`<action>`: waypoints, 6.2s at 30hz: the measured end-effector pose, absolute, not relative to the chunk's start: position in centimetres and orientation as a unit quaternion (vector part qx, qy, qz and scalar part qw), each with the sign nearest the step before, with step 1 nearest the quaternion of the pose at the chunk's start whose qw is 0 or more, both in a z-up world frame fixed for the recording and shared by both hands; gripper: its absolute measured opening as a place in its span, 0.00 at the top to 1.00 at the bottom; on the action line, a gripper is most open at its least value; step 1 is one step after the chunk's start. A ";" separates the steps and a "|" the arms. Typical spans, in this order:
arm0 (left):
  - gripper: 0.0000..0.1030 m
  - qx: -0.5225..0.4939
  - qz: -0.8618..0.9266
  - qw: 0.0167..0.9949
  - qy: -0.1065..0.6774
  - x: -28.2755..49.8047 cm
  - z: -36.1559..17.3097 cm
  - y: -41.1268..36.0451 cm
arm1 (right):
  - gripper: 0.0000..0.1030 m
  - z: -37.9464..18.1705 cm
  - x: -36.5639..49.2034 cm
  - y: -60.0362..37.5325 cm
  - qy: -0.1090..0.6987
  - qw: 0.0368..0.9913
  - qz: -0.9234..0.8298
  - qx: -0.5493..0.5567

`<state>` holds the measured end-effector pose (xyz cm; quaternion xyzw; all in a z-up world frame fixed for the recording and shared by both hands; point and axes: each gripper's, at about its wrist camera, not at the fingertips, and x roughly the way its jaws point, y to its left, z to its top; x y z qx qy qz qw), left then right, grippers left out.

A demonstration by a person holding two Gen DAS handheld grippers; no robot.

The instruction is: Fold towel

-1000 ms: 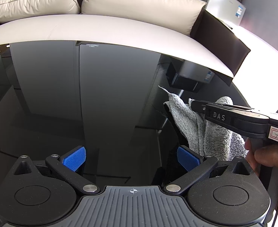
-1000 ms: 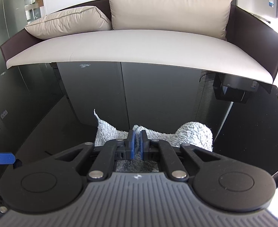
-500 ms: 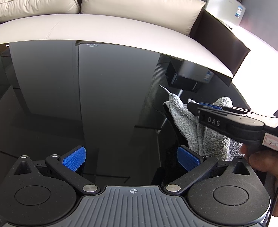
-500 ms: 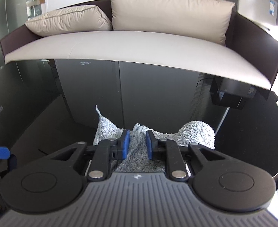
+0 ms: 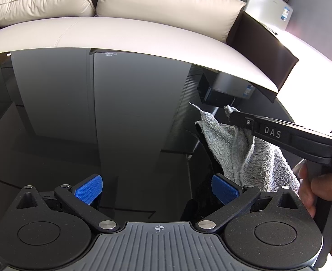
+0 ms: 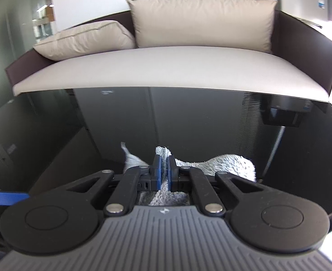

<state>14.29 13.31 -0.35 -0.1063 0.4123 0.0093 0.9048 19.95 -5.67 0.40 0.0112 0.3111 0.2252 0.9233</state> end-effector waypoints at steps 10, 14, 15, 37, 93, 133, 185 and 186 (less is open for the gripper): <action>0.01 -0.106 0.010 0.905 0.412 14.3 -0.2 13.2 | 0.95 0.4 19.7 -4.4 0.311 0.910 0.274 0.024; 0.01 -0.105 0.009 0.905 0.412 14.2 -0.2 13.2 | 0.90 -0.3 20.1 -4.6 0.323 0.900 0.290 0.049; 0.01 -0.105 0.009 0.905 0.412 14.2 -0.2 13.2 | 0.88 -0.2 20.0 -4.7 0.318 0.902 0.288 0.053; 0.01 -0.092 0.007 0.909 0.405 14.0 0.0 12.1 | 0.54 0.8 16.5 -9.9 0.249 0.948 0.197 -0.016; 0.01 -0.103 0.024 0.910 0.400 14.1 0.3 13.3 | 0.54 0.7 15.6 -7.8 0.287 0.917 0.272 -0.057; 0.01 -0.111 0.043 0.911 0.396 14.0 0.6 14.9 | 0.96 1.7 8.9 -9.8 0.252 0.876 0.393 -0.121; 0.01 -0.096 0.042 0.916 0.387 13.2 0.9 13.5 | 0.59 -0.7 9.1 -13.6 0.306 0.892 0.322 -0.084; 0.01 -0.097 0.042 0.917 0.383 13.0 1.0 13.5 | 0.58 -1.0 8.9 -13.6 0.303 0.892 0.324 -0.085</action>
